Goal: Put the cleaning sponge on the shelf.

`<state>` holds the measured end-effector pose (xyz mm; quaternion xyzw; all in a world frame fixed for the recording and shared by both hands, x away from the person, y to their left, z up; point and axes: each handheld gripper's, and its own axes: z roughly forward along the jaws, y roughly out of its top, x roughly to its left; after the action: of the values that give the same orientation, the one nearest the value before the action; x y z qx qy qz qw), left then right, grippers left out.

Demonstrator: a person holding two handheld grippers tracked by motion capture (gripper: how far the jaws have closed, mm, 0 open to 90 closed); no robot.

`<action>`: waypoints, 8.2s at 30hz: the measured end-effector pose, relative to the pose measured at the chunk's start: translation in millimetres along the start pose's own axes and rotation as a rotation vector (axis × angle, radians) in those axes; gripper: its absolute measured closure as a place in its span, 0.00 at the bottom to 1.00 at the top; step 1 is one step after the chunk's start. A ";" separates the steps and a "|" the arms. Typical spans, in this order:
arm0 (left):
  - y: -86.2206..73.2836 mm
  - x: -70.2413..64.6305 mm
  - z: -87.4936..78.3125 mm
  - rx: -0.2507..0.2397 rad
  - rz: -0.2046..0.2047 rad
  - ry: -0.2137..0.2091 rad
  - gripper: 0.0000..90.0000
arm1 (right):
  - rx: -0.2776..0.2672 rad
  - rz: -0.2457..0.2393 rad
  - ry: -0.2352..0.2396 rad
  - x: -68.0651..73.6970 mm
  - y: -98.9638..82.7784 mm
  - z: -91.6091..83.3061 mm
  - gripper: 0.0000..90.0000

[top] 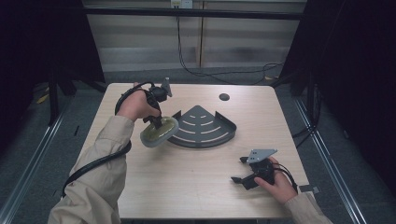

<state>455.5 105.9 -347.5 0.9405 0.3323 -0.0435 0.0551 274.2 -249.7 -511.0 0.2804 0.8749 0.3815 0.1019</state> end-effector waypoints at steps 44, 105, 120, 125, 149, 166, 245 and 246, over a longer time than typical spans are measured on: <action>55.6 3.2 6.0 -0.069 -0.026 0.028 0.79 | 0.002 0.002 -0.001 0.2 0.0 -0.2 0.14; 83.5 11.1 66.2 -0.085 -0.054 0.045 0.79 | 0.001 -0.001 -0.003 0.4 0.0 -0.1 0.14; 80.3 13.7 74.9 -0.088 -0.065 0.051 0.79 | 0.001 0.000 -0.003 0.4 0.0 0.0 0.14; 80.0 14.2 80.2 -0.081 -0.067 0.051 0.79 | 0.001 0.000 -0.003 0.4 0.0 0.0 0.14; 77.5 13.6 84.8 -0.090 -0.059 0.071 0.75 | 0.001 -0.002 -0.004 0.4 0.0 0.0 0.14; 71.5 10.8 76.6 -0.117 -0.086 0.079 0.56 | 0.002 -0.001 -0.004 0.5 0.0 0.0 0.14; -72.5 23.8 53.6 -0.203 -0.172 0.046 0.29 | -0.002 0.003 -0.008 2.2 -1.4 -0.9 0.14; -73.7 23.7 53.6 -0.201 -0.173 0.042 0.29 | -0.002 0.003 -0.008 2.2 -1.3 -1.0 0.14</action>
<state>425.1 170.4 -408.9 0.8989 0.4159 0.0051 0.1381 271.4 -249.8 -511.2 0.2834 0.8737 0.3812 0.1050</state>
